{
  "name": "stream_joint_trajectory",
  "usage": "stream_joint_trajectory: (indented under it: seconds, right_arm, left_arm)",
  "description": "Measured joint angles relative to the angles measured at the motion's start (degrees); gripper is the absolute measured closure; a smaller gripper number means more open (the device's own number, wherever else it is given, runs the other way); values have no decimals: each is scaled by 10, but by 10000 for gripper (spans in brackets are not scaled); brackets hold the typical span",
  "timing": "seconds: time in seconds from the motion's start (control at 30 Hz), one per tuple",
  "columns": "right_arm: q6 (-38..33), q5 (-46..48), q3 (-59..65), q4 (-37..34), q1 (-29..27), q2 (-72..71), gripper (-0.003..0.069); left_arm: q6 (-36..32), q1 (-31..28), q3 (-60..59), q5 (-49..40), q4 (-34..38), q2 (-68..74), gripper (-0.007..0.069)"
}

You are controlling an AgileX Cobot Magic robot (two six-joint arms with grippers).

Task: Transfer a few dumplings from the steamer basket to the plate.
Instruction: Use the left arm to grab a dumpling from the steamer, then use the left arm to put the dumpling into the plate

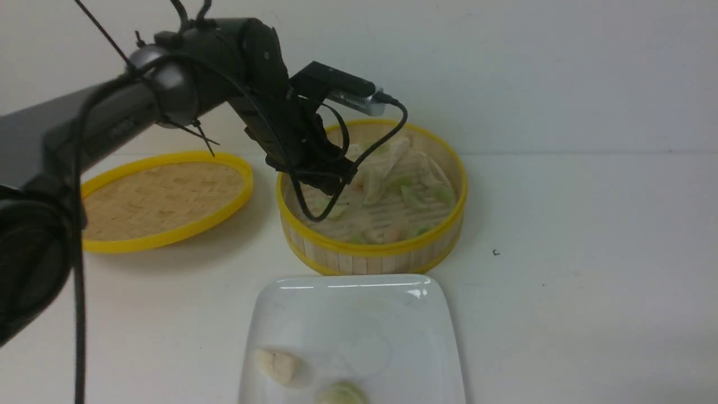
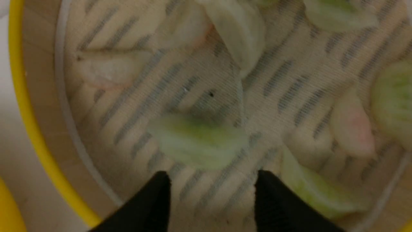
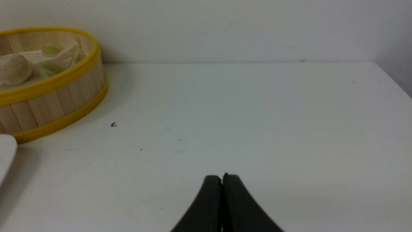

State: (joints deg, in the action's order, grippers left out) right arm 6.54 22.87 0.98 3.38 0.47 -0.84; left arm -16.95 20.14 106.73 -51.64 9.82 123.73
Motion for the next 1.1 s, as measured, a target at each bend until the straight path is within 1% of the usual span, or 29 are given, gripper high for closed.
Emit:
stream_joint_trajectory:
  seconds: [0.07,0.13,0.17,0.2,0.23,0.3,0.33,0.4,0.43,0.47,0.53,0.63,0.67,0.73,0.8,0.9,0.93,1.03,1.07,1.1]
  right_arm:
    - [0,0,0,0,0,0,673]
    - [0,0,0,0,0,0,673]
    - [0,0,0,0,0,0,673]
    - [0,0,0,0,0,0,673]
    - [0,0,0,0,0,0,673]
    - [0,0,0,0,0,0,673]
    - [0,0,0,0,0,0,673]
    - [0,0,0,0,0,0,673]
    - [0,0,0,0,0,0,673]
    - [0,0,0,0,0,0,673]
    - [0,0,0,0,0,0,673]
    - [0,0,0,0,0,0,673]
    - [0,0,0,0,0,0,673]
    - [0,0,0,0,0,0,673]
    - [0,0,0,0,0,0,673]
    - [0,-1,0,0,0,0,673]
    - [0,-1,0,0,0,0,673]
    - [0,-1,0,0,0,0,673]
    - [0,-1,0,0,0,0,673]
    - [0,-1,0,0,0,0,673]
  left_arm:
    - [0,0,12,17,0,26,98]
    - [1,0,15,27,0,46,30]
    - [1,0,15,28,0,47,25]
    - [2,0,16,30,0,58,-1]
    - [3,0,16,33,0,64,-3]
    - [4,0,16,39,0,73,18]
    - [5,0,16,41,0,76,50]
    - [6,0,16,41,1,77,158]
    - [6,0,17,41,1,77,158]
    - [7,0,22,35,1,76,214]
    - [16,0,34,5,1,74,208]
    - [24,0,66,-72,0,56,208]
    - [24,0,69,-78,0,53,208]
    - [27,0,101,-158,11,9,208]
    - [28,0,102,-168,19,-17,208]
    - [28,3,46,-176,62,-108,208]
    - [28,4,46,-176,62,-113,208]
    - [26,26,-75,-184,76,-183,208]
    - [26,28,-90,-185,76,-187,208]
    - [17,47,-147,-188,77,-196,208]
